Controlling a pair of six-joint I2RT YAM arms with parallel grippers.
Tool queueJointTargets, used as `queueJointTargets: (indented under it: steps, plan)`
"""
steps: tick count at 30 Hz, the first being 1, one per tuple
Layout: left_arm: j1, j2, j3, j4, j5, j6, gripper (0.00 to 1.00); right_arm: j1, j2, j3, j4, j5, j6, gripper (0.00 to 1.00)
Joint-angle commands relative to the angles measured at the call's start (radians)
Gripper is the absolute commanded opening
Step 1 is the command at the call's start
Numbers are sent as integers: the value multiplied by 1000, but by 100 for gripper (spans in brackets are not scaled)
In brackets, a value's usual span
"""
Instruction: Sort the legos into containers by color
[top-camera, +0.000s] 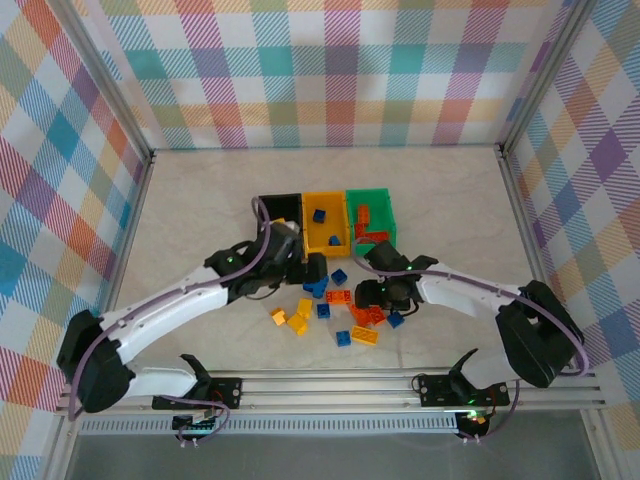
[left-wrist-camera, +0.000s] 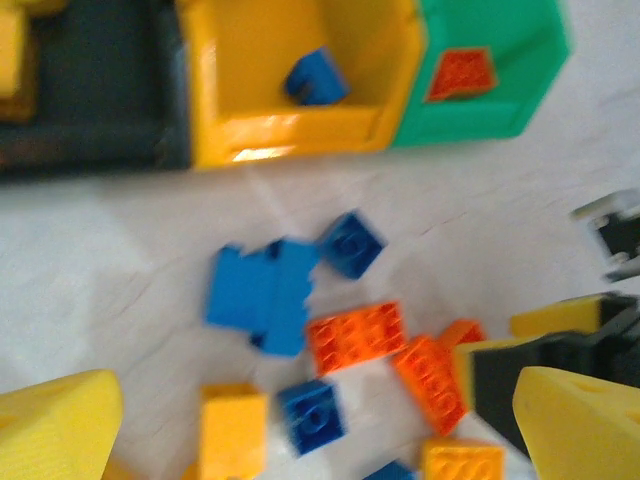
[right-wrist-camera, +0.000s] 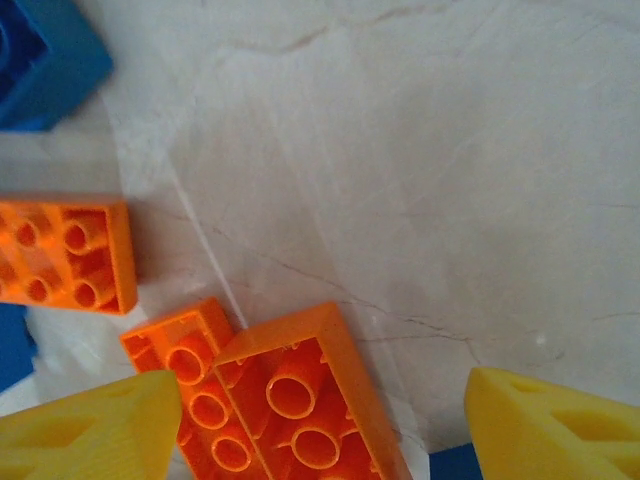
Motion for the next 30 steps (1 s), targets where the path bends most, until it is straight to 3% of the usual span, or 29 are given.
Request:
queueJointTargets:
  steps: [1, 9, 15, 30]
  plan:
    - [-5, -95, -81, -49, -48, -61, 100, 13, 32, 3, -3, -21, -21, 70]
    - [-6, -158, -140, -112, -104, -92, 100, 31, 62, 6, -3, -34, -26, 56]
    - [-5, -150, -134, -114, -114, -89, 100, 40, 86, 16, -17, -16, -17, 51]
    - [-5, -176, -139, -123, -128, -81, 100, 40, -78, 54, -73, 78, -14, 33]
